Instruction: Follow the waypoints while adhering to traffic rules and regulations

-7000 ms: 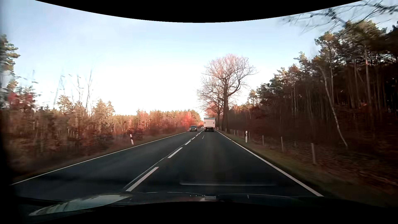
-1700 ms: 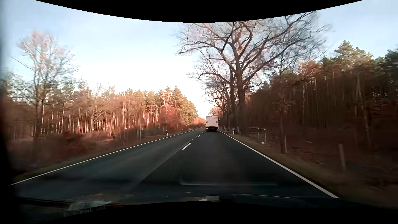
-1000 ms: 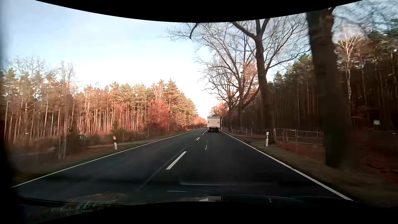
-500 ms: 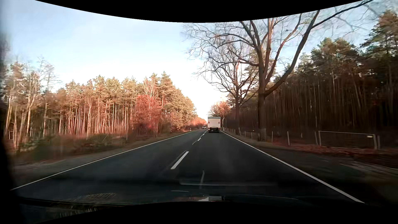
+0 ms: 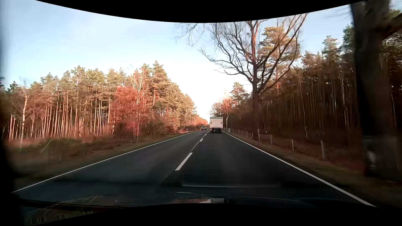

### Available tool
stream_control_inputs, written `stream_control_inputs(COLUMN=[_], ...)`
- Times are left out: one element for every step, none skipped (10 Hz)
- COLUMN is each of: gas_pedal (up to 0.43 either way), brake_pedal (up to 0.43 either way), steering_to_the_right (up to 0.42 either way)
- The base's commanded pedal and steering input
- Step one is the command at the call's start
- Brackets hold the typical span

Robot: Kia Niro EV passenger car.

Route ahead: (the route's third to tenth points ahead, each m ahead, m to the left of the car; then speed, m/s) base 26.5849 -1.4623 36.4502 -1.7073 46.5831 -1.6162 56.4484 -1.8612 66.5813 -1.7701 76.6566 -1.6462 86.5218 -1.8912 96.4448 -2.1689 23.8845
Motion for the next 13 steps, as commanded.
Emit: stream_control_inputs(gas_pedal=[0.15, 0.15, 0.15, 0.15, 0.15, 0.15, 0.15, 0.138, 0.138, 0.138, 0.138, 0.138, 0.138], brake_pedal=[0.0, 0.0, 0.0, 0.0, 0.0, 0.0, 0.0, 0.0, 0.0, 0.0, 0.0, 0.0, 0.0], steering_to_the_right=[0.005, 0.005, 0.005, 0.005, 0.005, 0.005, 0.005, 0.005, 0.004, 0.001, -0.001, -0.003, -0.004])
